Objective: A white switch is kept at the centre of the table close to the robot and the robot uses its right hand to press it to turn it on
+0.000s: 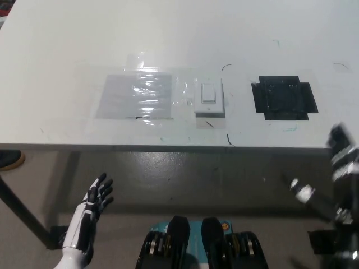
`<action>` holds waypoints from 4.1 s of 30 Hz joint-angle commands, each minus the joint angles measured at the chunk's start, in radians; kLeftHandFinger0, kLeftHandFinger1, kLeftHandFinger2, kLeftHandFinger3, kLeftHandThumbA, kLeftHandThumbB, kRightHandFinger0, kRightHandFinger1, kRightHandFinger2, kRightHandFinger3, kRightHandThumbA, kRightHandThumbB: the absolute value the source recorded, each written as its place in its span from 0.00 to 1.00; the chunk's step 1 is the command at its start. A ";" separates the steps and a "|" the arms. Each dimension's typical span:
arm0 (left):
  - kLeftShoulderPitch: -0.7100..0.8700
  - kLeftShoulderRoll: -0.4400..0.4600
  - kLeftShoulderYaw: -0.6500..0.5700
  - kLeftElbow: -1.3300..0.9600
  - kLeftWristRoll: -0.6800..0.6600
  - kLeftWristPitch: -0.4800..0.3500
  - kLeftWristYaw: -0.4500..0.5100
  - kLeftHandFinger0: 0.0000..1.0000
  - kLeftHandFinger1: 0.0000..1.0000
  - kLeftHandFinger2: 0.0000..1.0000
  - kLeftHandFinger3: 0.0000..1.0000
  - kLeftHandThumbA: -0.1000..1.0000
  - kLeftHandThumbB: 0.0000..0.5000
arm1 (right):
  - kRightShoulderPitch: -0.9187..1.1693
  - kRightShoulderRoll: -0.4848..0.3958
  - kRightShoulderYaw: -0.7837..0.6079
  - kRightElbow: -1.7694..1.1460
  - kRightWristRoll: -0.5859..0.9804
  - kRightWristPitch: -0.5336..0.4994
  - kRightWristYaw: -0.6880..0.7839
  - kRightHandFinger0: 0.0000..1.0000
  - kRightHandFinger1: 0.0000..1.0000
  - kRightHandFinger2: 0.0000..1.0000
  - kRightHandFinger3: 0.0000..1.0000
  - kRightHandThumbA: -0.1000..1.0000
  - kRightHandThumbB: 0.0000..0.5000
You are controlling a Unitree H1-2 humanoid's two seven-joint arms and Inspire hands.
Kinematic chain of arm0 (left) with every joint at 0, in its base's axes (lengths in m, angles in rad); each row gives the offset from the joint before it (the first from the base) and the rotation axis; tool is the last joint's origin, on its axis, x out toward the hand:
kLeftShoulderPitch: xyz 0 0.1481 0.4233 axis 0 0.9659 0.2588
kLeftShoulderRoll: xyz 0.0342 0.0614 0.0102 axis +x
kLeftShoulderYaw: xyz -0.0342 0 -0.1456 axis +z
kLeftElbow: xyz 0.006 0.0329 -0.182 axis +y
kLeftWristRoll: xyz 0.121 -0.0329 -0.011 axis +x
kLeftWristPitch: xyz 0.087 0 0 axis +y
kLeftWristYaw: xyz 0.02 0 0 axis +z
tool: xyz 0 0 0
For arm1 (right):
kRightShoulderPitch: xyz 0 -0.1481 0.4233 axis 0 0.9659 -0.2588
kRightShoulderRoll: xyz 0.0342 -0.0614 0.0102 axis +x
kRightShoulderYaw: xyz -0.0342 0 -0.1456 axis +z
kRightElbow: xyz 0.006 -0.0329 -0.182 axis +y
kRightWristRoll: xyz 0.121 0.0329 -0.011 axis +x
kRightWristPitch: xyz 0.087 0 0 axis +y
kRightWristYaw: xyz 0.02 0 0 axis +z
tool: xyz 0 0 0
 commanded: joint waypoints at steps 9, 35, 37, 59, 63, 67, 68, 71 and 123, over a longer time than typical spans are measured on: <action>-0.039 -0.024 -0.025 -0.053 -0.008 -0.009 -0.024 1.00 1.00 1.00 1.00 1.00 0.02 | -0.547 -0.249 0.008 -0.162 -0.038 0.473 0.101 1.00 1.00 1.00 1.00 1.00 0.50; -0.038 0.018 -0.010 -0.034 -0.024 0.023 -0.052 1.00 1.00 1.00 1.00 1.00 0.14 | -1.340 -0.453 0.493 0.680 -0.060 0.663 0.692 1.00 1.00 1.00 1.00 1.00 0.52; -0.034 0.018 -0.009 -0.034 -0.022 0.023 -0.049 1.00 1.00 1.00 1.00 1.00 0.14 | -1.346 -0.440 0.524 0.711 -0.067 0.650 0.710 1.00 1.00 1.00 1.00 1.00 0.53; -0.031 0.016 -0.016 -0.018 -0.007 0.002 -0.045 1.00 1.00 1.00 1.00 1.00 0.07 | -1.321 -0.349 0.698 0.834 -0.179 0.641 0.811 1.00 1.00 1.00 1.00 1.00 0.45; -0.028 0.018 -0.017 -0.022 0.000 0.007 -0.044 1.00 1.00 1.00 1.00 1.00 0.11 | -1.308 -0.321 0.712 0.860 -0.210 0.647 0.811 1.00 1.00 1.00 1.00 1.00 0.49; -0.028 0.019 -0.017 -0.021 -0.001 0.005 -0.045 1.00 1.00 1.00 1.00 1.00 0.11 | -1.307 -0.312 0.738 0.873 -0.252 0.617 0.798 1.00 1.00 1.00 1.00 1.00 0.48; -0.028 0.018 -0.017 -0.021 0.000 0.004 -0.044 1.00 1.00 1.00 1.00 1.00 0.11 | -1.305 -0.305 0.739 0.890 -0.260 0.602 0.788 1.00 1.00 1.00 1.00 1.00 0.49; -0.026 0.019 -0.017 -0.026 0.001 0.017 -0.043 1.00 1.00 1.00 1.00 1.00 0.12 | -1.301 -0.295 0.747 0.920 -0.284 0.591 0.778 1.00 1.00 1.00 1.00 1.00 0.54; -0.025 0.014 -0.007 -0.022 -0.008 0.010 -0.042 1.00 1.00 1.00 1.00 1.00 0.00 | -1.186 -0.207 0.776 1.028 -0.458 0.496 0.799 1.00 1.00 1.00 1.00 1.00 0.65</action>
